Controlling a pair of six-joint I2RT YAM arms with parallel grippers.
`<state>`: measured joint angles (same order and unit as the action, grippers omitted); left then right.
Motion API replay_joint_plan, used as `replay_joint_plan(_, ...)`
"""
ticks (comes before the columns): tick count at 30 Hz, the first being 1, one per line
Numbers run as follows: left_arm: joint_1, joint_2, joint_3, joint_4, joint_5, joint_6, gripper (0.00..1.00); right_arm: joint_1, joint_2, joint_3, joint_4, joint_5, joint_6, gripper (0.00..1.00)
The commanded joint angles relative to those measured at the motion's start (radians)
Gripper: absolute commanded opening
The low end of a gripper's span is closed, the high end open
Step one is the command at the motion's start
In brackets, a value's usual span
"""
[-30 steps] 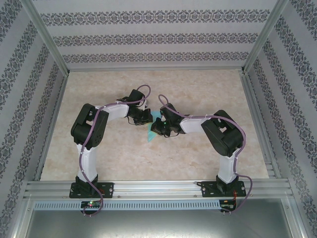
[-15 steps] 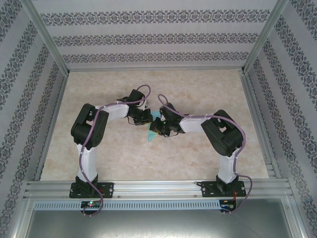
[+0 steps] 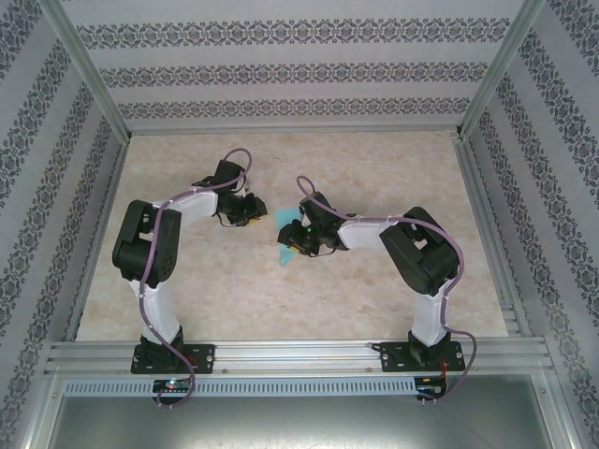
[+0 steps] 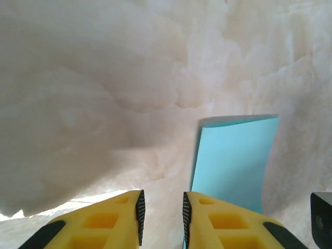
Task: Fold a paper plane with a square sheet of paper (pick it up from the middle)
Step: Third fold the triangle at the center of the table.
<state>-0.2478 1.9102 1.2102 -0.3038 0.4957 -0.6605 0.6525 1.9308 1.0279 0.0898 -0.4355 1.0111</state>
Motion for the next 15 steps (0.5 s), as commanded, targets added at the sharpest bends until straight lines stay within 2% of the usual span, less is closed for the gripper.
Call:
replay_joint_plan(1, -0.006, -0.037, -0.023, 0.013, 0.019, -0.007, 0.28, 0.008, 0.035, -0.001, -0.062, 0.035, -0.028, 0.38)
replay_joint_plan(6, -0.014, -0.046, -0.045, 0.047, 0.092, -0.003, 0.20, 0.003, 0.028, -0.007, -0.074, 0.038, -0.020, 0.26)
replay_joint_plan(10, -0.044, -0.055, -0.045, 0.033, 0.115, 0.015, 0.15, 0.003, 0.030, -0.008, -0.086, 0.040, -0.018, 0.13)
replay_joint_plan(15, -0.094, -0.056, -0.050, 0.023, 0.136, 0.031, 0.10, 0.003, 0.032, -0.004, -0.116, 0.051, -0.029, 0.03)
